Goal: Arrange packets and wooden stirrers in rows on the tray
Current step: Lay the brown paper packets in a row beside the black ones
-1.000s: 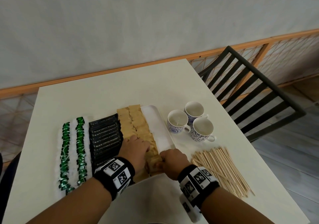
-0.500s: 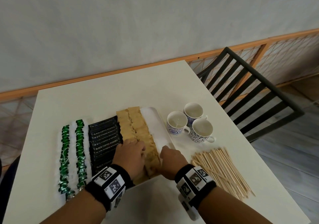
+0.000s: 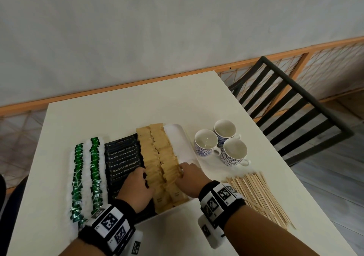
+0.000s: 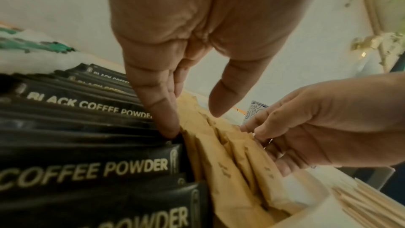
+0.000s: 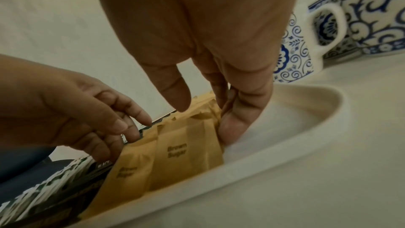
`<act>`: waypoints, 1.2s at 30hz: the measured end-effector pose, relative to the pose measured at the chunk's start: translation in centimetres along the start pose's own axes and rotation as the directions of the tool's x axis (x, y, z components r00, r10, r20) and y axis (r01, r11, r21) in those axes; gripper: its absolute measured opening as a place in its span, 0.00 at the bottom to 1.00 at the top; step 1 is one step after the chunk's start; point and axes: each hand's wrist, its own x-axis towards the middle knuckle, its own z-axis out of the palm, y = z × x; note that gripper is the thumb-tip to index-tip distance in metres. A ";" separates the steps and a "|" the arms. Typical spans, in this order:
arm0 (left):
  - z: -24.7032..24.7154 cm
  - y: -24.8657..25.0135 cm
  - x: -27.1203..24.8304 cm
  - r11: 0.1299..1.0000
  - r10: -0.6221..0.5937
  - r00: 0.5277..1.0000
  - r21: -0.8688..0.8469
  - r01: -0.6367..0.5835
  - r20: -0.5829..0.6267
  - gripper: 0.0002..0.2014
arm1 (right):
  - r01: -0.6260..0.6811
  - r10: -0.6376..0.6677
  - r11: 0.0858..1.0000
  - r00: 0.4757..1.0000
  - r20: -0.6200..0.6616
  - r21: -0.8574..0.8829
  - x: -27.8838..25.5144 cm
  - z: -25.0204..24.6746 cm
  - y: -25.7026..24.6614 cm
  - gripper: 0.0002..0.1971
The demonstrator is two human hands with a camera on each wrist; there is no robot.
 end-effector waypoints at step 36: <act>0.6 -1.6 2.0 0.963 -0.124 0.992 -0.236 0.129 0.035 0.28 | -0.102 0.099 0.992 0.994 -0.041 -0.074 5.7 -2.5 -4.2 0.23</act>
